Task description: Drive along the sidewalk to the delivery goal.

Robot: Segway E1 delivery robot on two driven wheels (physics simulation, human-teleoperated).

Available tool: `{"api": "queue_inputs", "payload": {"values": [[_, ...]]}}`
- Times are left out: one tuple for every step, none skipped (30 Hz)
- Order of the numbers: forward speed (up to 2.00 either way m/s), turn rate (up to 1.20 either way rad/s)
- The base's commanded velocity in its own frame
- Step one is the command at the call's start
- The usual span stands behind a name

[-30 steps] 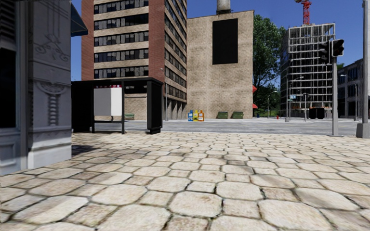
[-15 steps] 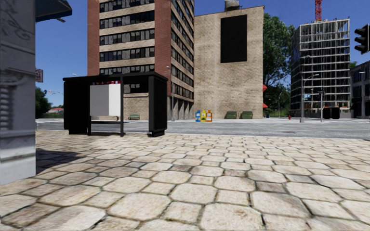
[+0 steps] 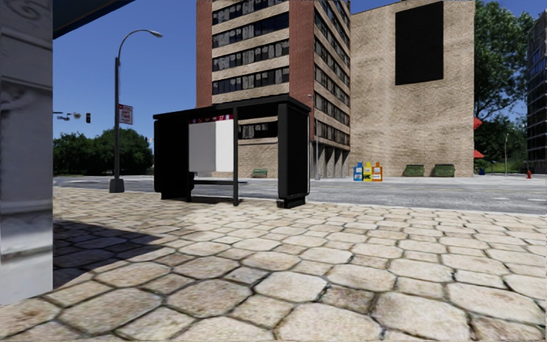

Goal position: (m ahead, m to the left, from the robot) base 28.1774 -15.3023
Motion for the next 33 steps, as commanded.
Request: {"api": "queue_inputs", "payload": {"values": [[2.00, 0.56], [2.00, 0.56], [2.00, 0.56], [2.00, 0.56], [2.00, 0.56], [2.00, 0.56], [2.00, 0.56], [2.00, 0.56], [2.00, 0.56], [2.00, 0.56], [2.00, 0.56], [2.00, 0.56], [2.00, 0.56], [2.00, 0.56], [2.00, 0.56], [2.00, 0.56], [2.00, 0.56], [2.00, 0.56], [2.00, 0.56], [2.00, 0.56], [2.00, 0.56], [2.00, 0.56], [2.00, 0.56], [2.00, 0.55], [2.00, 0.55], [2.00, 0.55], [2.00, 0.55], [2.00, 0.55], [2.00, 0.55], [2.00, 0.55], [2.00, 0.55], [2.00, 0.55], [2.00, 0.55]]}}
